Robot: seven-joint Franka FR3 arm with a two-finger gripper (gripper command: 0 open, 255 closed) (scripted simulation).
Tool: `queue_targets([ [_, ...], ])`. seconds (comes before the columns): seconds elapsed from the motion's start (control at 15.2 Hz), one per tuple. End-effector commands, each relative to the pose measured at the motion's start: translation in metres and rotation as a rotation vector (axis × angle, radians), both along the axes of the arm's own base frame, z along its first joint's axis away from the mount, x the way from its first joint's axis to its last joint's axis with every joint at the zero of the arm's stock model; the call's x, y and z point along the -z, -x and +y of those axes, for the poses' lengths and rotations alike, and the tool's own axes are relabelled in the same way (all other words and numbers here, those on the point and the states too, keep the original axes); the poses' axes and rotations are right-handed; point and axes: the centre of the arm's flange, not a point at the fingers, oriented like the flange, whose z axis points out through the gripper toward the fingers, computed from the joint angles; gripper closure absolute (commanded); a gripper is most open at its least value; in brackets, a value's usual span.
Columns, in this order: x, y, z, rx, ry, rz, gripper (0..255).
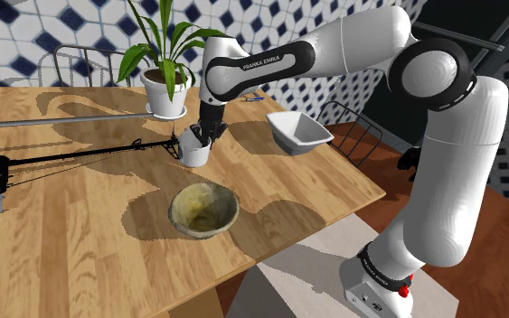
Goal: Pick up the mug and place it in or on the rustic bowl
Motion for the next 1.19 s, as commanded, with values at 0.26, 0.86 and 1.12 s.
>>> queue_targets([
  [0.26, 0.000, 0.000, 0.000, 0.000, 0.000, 0.000, 255],
  [0.86, -0.047, 0.000, 0.000, 0.000, 0.000, 0.000, 255],
  [1.12, -0.069, 0.000, 0.000, 0.000, 0.000, 0.000, 255],
])
